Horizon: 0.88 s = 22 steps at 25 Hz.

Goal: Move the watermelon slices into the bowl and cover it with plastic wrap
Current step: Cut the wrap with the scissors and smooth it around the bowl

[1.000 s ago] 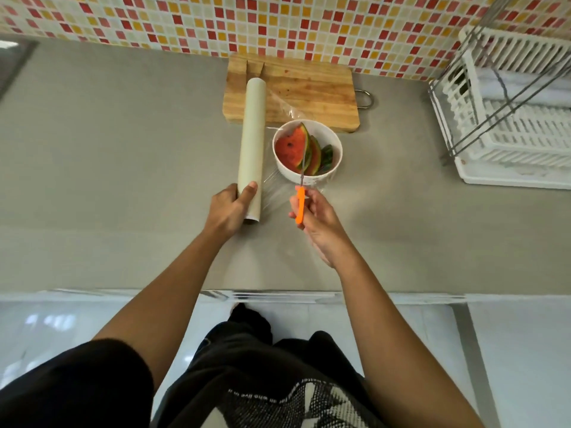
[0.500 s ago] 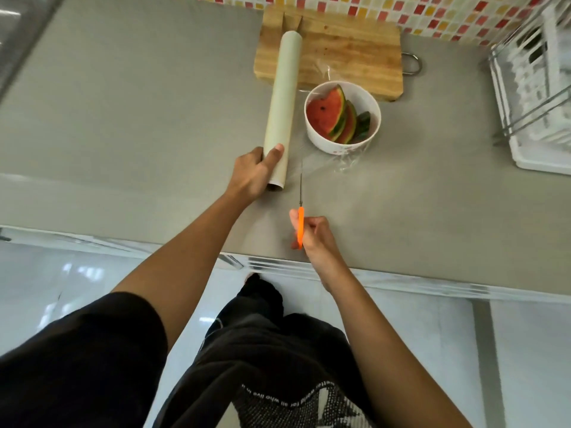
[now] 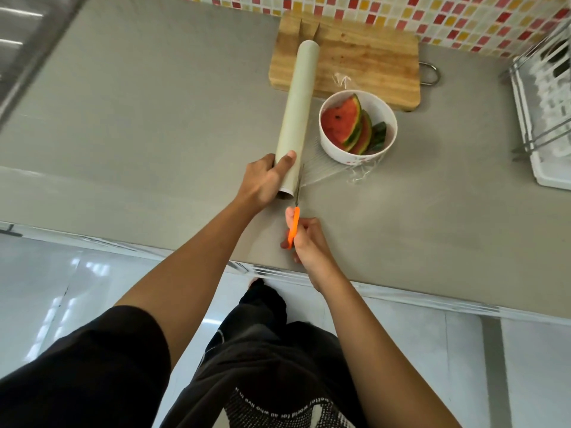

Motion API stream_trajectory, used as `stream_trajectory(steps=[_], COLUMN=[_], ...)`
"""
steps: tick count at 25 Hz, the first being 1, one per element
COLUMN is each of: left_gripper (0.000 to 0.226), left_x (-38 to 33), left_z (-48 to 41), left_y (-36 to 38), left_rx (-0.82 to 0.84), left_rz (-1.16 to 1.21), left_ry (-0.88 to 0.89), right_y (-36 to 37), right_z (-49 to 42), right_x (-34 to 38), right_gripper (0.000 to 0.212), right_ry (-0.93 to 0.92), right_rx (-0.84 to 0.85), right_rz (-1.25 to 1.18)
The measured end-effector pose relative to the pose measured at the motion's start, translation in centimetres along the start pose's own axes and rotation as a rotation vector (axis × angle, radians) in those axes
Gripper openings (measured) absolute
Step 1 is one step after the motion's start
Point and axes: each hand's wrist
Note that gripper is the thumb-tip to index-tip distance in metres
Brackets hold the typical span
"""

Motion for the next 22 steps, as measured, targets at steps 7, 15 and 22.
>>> stream_trajectory(steps=[7, 15, 22], left_gripper=[0.047, 0.044, 0.042], left_x=[0.1, -0.2, -0.1], left_z=[-0.1, -0.1, 0.0], left_y=[0.1, -0.3, -0.3], left_rx=[0.002, 0.002, 0.031], left_rz=[0.028, 0.002, 0.039], left_ry=[0.001, 0.035, 0.045], right_y=[-0.2, -1.0, -1.5], right_z=[-0.4, -1.6, -2.9], right_x=[-1.2, 0.2, 0.7], right_gripper=[0.013, 0.025, 0.028], right_ry=[-0.102, -0.045, -0.121], right_rx=[0.018, 0.046, 0.015], right_rz=[-0.151, -0.059, -0.080])
Point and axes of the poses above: each hand's wrist, its own z-axis away from the middle knuckle, its own y-axis out of the palm, x = y × z, and after that the axes turned 12 degrees about x, right-handed
